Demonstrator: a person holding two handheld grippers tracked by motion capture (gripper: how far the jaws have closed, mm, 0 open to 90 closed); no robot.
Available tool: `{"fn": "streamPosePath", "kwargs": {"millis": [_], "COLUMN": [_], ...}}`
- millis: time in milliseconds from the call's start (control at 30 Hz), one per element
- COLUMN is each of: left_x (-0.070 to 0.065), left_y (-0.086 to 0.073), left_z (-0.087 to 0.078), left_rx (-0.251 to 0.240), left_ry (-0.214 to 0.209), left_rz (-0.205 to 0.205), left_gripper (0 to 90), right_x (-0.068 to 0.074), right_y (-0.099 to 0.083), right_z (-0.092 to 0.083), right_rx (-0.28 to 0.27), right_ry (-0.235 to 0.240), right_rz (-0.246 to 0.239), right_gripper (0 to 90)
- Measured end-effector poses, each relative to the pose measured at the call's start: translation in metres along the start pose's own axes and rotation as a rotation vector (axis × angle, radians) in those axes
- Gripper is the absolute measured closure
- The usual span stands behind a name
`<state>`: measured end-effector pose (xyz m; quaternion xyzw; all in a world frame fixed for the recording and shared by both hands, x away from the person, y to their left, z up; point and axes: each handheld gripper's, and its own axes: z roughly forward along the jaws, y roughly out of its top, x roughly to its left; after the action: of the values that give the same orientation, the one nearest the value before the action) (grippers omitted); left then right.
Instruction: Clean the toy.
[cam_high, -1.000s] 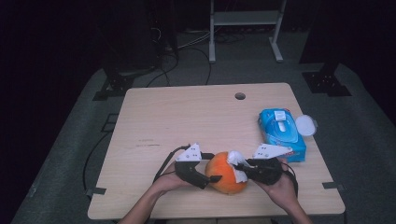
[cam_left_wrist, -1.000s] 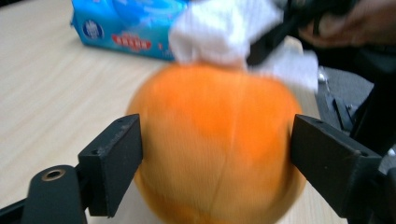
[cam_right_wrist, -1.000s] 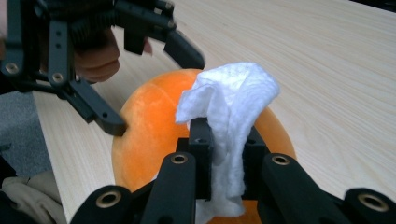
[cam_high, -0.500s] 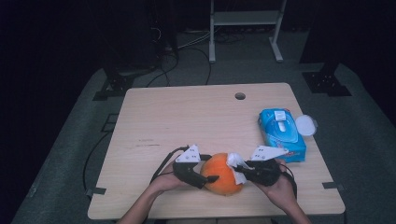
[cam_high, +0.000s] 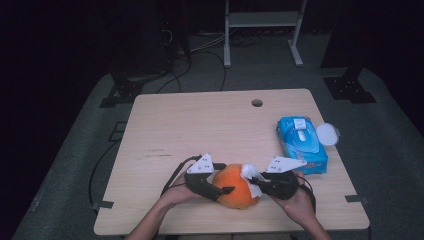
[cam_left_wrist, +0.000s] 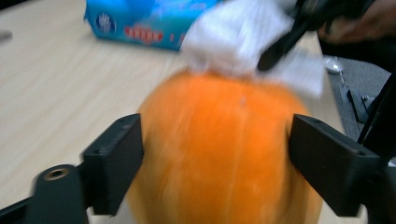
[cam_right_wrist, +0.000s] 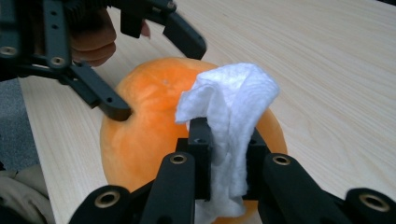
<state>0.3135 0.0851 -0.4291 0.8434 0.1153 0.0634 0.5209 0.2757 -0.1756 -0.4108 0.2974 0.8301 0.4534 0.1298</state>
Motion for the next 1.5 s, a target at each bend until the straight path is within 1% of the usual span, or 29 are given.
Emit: {"fn": "streamPosePath", "kwargs": {"millis": [33,67,100,133,233,333,367,400,467,500,533,567,600,633,700,733,767,800,833,867,900,967,1067,1167,1233,1300,1400,1433,1500], "left_x": [0.0,-0.005,-0.007,-0.007,0.0,0.009,0.009,0.014,0.014,0.009,0.009,0.006,0.001,0.001,0.003,0.008,0.008,0.013,0.013,0.016,0.016,0.016,0.017,0.019,0.02,0.021,0.022,0.022,0.021], "left_y": [0.0,0.005,0.005,0.003,-0.004,-0.011,-0.011,-0.014,-0.012,-0.005,-0.005,-0.001,0.001,-0.001,-0.003,-0.008,-0.008,-0.011,-0.011,-0.015,-0.015,-0.016,-0.017,-0.02,-0.022,-0.022,-0.023,-0.023,-0.023], "left_z": [0.0,0.003,0.006,0.007,0.005,-0.001,-0.001,-0.004,-0.005,-0.005,-0.005,-0.004,0.0,0.001,0.001,-0.002,-0.002,-0.006,-0.006,-0.009,-0.009,-0.009,-0.008,-0.009,-0.01,-0.011,-0.012,-0.011,-0.011], "left_rx": [0.0,-0.015,0.007,0.02,0.031,0.047,0.047,0.037,0.036,0.01,0.01,-0.008,0.011,0.025,0.033,0.035,0.035,0.042,0.042,0.042,0.042,0.043,0.038,0.034,0.034,0.031,0.03,0.028,0.027], "left_ry": [0.0,-0.011,0.002,0.008,0.009,0.029,0.029,0.025,0.021,0.015,0.015,0.003,0.006,0.012,0.012,0.01,0.01,0.018,0.018,0.016,0.016,0.014,0.01,0.005,0.006,0.005,0.004,0.002,0.003], "left_rz": [0.0,0.022,0.043,0.062,0.031,-0.015,-0.015,-0.052,-0.051,-0.031,-0.031,-0.015,0.012,0.031,0.025,-0.006,-0.006,-0.04,-0.04,-0.06,-0.06,-0.06,-0.061,-0.072,-0.078,-0.084,-0.086,-0.088,-0.088], "left_gripper": [17.6,18.4,19.3,20.7,25.7,26.1,26.0,25.9,22.4,18.8,18.1,18.1,18.3,20.5,23.7,24.5,25.0,25.1,25.1,25.1,25.1,25.1,25.2,25.2,25.2,25.2,25.1,25.2,25.2], "right_x": [0.0,0.003,0.004,0.006,0.003,-0.005,-0.005,-0.01,-0.011,-0.009,-0.009,-0.006,-0.005,-0.005,-0.005,-0.008,-0.009,-0.012,-0.015,-0.017,-0.019,-0.019,-0.012,-0.011,-0.015,-0.02,-0.023,-0.022,-0.021], "right_y": [0.0,0.002,0.002,0.003,0.001,-0.003,-0.003,-0.006,-0.007,-0.006,-0.006,-0.002,0.0,0.0,0.0,-0.003,-0.005,-0.007,-0.01,-0.012,-0.014,-0.014,-0.004,-0.005,-0.011,-0.015,-0.016,-0.013,-0.01], "right_z": [0.0,0.001,0.002,0.003,0.003,0.002,0.002,0.0,0.0,0.0,0.0,0.001,0.001,0.002,0.002,0.003,0.003,0.004,0.005,0.006,0.006,0.006,0.002,0.007,0.009,0.009,0.007,0.004,0.004], "right_rx": [0.0,-0.012,-0.018,-0.014,-0.009,0.003,0.003,0.011,0.002,-0.002,-0.002,-0.022,-0.028,-0.029,-0.026,-0.025,-0.022,-0.013,0.0,0.011,0.014,0.012,-0.039,-0.024,-0.003,0.018,0.02,-0.01,-0.022], "right_ry": [0.0,0.014,0.025,0.022,0.024,0.01,0.01,-0.004,0.004,0.003,0.003,0.016,0.027,0.03,0.028,0.037,0.041,0.038,0.032,0.032,0.037,0.035,0.059,0.067,0.07,0.051,0.036,0.042,0.044], "right_rz": [0.0,-0.004,-0.006,-0.013,-0.01,0.007,0.007,0.031,0.046,0.041,0.041,0.037,0.039,0.038,0.034,0.053,0.064,0.075,0.084,0.098,0.111,0.11,0.099,0.09,0.109,0.125,0.143,0.147,0.142], "right_gripper": [79.0,78.9,78.9,78.9,78.9,78.8,78.8,78.8,78.8,78.8,78.8,78.9,78.8,78.8,78.8,78.8,78.8,78.8,78.7,78.6,78.5,78.4,78.5,78.3,78.2,78.2,78.3,78.3,78.2]}}
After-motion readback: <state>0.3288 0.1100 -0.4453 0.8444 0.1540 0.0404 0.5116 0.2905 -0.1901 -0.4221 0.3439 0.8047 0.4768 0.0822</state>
